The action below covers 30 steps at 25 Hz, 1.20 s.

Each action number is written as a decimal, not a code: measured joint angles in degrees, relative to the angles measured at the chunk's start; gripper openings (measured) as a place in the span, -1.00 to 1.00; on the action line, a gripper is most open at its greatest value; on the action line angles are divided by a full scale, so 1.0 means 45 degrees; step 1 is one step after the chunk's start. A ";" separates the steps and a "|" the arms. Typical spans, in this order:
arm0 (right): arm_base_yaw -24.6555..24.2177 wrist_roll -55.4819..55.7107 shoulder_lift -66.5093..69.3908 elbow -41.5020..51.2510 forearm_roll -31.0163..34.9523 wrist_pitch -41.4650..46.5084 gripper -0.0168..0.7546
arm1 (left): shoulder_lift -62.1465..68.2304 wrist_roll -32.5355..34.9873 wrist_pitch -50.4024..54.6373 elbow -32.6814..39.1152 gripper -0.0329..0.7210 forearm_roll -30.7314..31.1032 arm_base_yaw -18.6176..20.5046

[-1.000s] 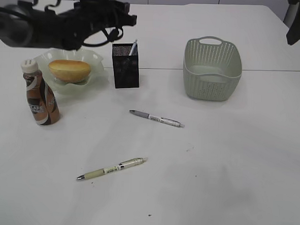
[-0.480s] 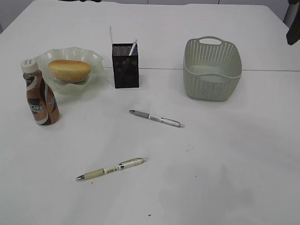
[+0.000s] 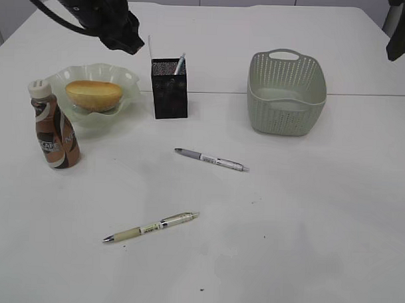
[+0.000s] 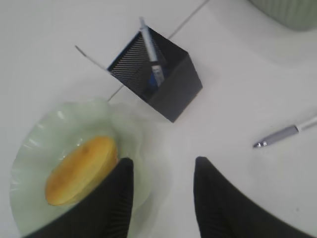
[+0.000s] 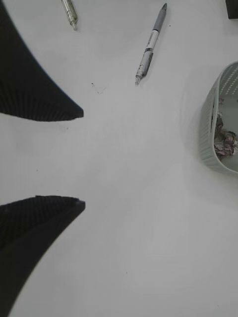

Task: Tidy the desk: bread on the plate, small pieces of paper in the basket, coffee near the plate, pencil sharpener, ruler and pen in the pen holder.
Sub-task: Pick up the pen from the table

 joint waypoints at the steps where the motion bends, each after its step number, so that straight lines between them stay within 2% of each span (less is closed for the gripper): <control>1: 0.0000 0.0000 0.0000 0.0000 0.0000 0.0000 -0.01 | 0.0000 0.0534 0.0229 0.0000 -0.11 0.0000 -0.0099; 7: 0.0000 0.0000 0.0000 0.0000 0.0291 0.0000 -0.01 | 0.0118 0.3816 0.1606 0.0000 -0.11 -0.0383 -0.0620; 10: 0.0000 0.0000 0.0000 0.0000 0.0370 0.0000 -0.01 | 0.0412 0.4278 0.2088 0.0000 -0.14 -0.0755 -0.0824; 15: 0.0000 0.0000 0.0000 0.0000 0.0370 0.0000 -0.01 | 0.0472 0.4236 0.2518 0.0000 -0.21 -0.1174 -0.0885; 18: 0.0000 0.0032 0.0000 0.0000 0.0401 0.0000 -0.01 | 0.0494 0.4249 0.2291 0.0000 -0.22 -0.0549 -0.0885; 21: 0.0000 0.0372 0.0000 0.0000 0.0424 0.0000 -0.01 | 0.0666 0.5177 0.2108 0.0000 -0.22 0.0424 -0.0885; 24: 0.0000 0.0491 0.0000 0.0000 0.0473 0.0000 -0.01 | 0.0939 0.6684 0.2108 0.0000 -0.22 0.0290 -0.0885; 30: 0.0000 0.0656 0.0000 0.0000 0.0512 0.0000 -0.01 | 0.1616 1.1093 0.2088 0.0000 -0.22 -0.2509 -0.0895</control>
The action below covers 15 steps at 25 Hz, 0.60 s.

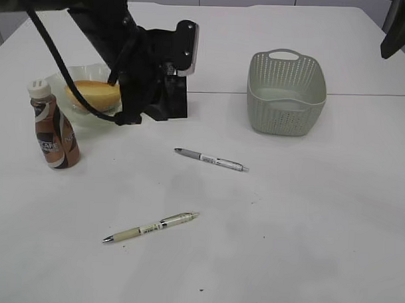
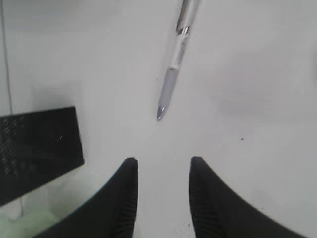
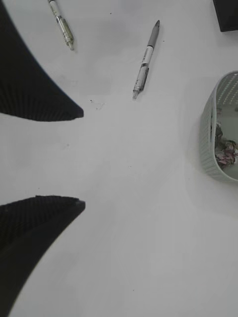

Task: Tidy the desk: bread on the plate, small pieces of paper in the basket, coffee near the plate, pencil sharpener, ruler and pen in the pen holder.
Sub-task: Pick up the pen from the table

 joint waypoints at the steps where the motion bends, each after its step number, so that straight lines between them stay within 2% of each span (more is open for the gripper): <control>1: 0.0000 0.0024 0.0000 0.0000 0.0000 0.0000 -0.01 | 0.0111 0.0432 0.0000 0.0000 -0.22 -0.0418 -0.0020; 4: 0.0000 0.0079 0.0000 0.0000 0.0020 0.0000 -0.01 | 0.0437 0.1635 0.0000 -0.0006 -0.22 -0.1239 -0.0020; 8: 0.0000 0.0097 0.0000 0.0000 0.0060 0.0000 -0.01 | 0.0892 0.2406 -0.0039 -0.0147 -0.22 -0.2000 0.0314; 12: 0.0000 0.0129 0.0000 0.0000 0.0081 0.0000 -0.01 | 0.1367 0.3116 -0.0525 -0.0136 -0.22 -0.2082 0.0723; 15: 0.0000 0.0129 0.0000 0.0000 0.0090 0.0000 -0.01 | 0.1627 0.3483 -0.0969 -0.0136 -0.22 -0.2082 0.0718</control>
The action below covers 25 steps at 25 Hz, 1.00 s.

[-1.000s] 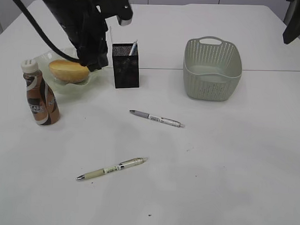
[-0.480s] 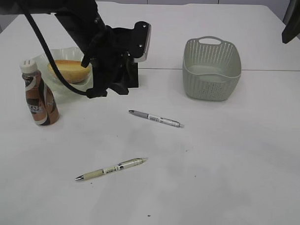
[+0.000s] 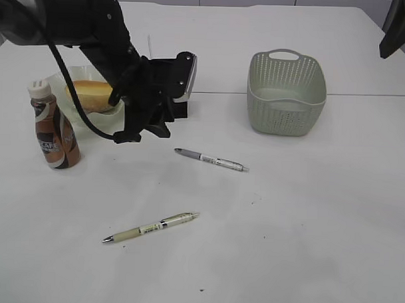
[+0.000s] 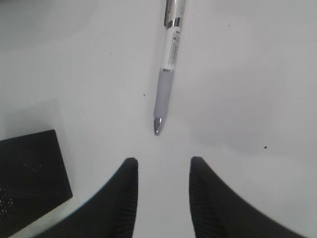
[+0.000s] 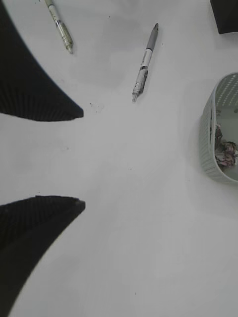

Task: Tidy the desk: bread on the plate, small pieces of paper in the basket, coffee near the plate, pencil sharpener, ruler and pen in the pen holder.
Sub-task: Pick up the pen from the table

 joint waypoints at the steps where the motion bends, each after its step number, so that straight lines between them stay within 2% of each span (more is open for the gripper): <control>1: 0.0000 0.0000 0.0000 0.0000 0.0000 0.0000 -0.01 | 0.0027 0.0026 -0.0033 0.0000 -0.22 0.0000 -0.0083; 6: 0.0000 0.0000 0.0000 0.0000 0.0000 0.0000 -0.01 | 0.0079 0.0102 -0.0057 0.0000 -0.22 -0.0321 -0.0443; 14: 0.0000 0.0000 0.0000 0.0000 0.0000 0.0000 -0.01 | 0.0079 -0.0058 -0.0153 -0.0019 -0.23 -0.0779 -0.0474; 20: 0.0000 0.0000 0.0000 0.0000 0.0020 0.0000 -0.01 | 0.0056 -0.2621 0.1382 -0.0019 -0.23 -0.1061 -0.0474; 25: 0.0000 0.0000 0.0000 0.0000 0.0050 0.0000 -0.01 | -0.0263 -0.4494 0.3600 -0.0119 -0.23 -0.0587 -0.0546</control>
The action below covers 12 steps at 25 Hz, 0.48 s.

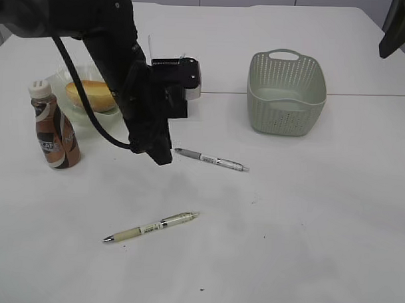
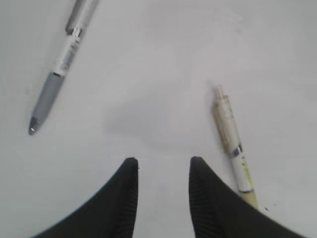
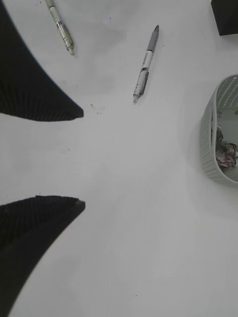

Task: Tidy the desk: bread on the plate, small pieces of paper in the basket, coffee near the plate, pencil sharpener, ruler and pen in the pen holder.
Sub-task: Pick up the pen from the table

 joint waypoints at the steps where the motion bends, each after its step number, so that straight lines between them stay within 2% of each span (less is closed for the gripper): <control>1: 0.0000 0.0000 0.0000 0.0000 0.0000 0.0000 -0.01 | -0.0056 -0.0510 0.0427 -0.0077 -0.23 0.0249 -0.0078; 6: 0.0000 0.0000 0.0000 0.0000 0.0029 0.0000 -0.01 | -0.0131 -0.3226 0.1605 -0.0159 -0.13 0.1680 -0.0570; 12: 0.0000 0.0000 0.0000 0.0000 0.0037 0.0000 -0.01 | -0.0131 -0.5172 0.1728 -0.0167 0.04 0.1782 -0.0955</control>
